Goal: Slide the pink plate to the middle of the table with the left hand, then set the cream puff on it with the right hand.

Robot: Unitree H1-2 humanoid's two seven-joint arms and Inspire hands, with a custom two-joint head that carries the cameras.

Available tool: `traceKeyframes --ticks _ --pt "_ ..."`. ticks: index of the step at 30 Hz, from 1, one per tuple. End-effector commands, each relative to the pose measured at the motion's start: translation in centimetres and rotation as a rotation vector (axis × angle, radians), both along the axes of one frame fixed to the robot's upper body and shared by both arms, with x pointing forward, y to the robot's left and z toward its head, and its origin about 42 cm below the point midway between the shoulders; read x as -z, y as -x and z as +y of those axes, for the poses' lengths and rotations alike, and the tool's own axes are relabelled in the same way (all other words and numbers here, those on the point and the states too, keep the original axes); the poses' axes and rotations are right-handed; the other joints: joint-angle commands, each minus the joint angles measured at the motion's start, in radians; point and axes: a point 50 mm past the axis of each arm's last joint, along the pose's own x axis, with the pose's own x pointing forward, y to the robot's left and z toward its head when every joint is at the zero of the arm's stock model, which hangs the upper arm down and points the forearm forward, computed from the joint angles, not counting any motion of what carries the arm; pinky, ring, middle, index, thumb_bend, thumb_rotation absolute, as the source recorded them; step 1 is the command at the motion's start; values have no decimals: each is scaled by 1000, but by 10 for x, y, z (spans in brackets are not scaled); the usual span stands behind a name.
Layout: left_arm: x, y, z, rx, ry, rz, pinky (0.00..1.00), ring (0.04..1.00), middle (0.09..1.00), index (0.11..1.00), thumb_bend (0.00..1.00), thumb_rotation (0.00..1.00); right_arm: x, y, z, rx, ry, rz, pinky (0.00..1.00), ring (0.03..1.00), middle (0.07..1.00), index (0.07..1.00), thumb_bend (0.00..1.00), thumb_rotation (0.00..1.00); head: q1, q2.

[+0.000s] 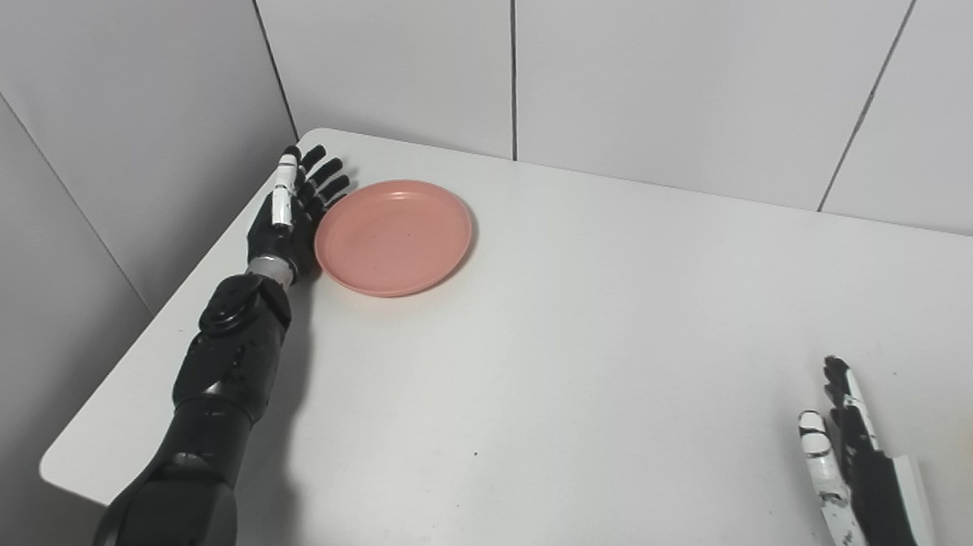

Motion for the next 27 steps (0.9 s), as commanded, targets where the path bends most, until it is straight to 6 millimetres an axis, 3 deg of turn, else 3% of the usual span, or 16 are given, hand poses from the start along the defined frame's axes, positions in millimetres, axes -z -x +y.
traceKeyframes --ticks 1,9,12,27 --pt "12 4 -6 22 17 48 880 873 875 875 393 1000 7 3 2 3 -4 32 990 980 977 967 110 1000 -3 3" --pt "27 6 -28 94 57 72 844 870 874 876 385 1000 5 4 5 -1 -9 36 991 982 980 968 120 1000 -24 16" --pt "31 6 -36 117 71 69 874 873 875 875 397 1000 5 3 7 -2 -4 34 982 978 980 969 139 1000 -29 18" --pt "33 9 -78 230 84 62 862 878 888 881 400 1000 8 3 11 -11 12 29 963 967 969 964 179 1000 -95 51"
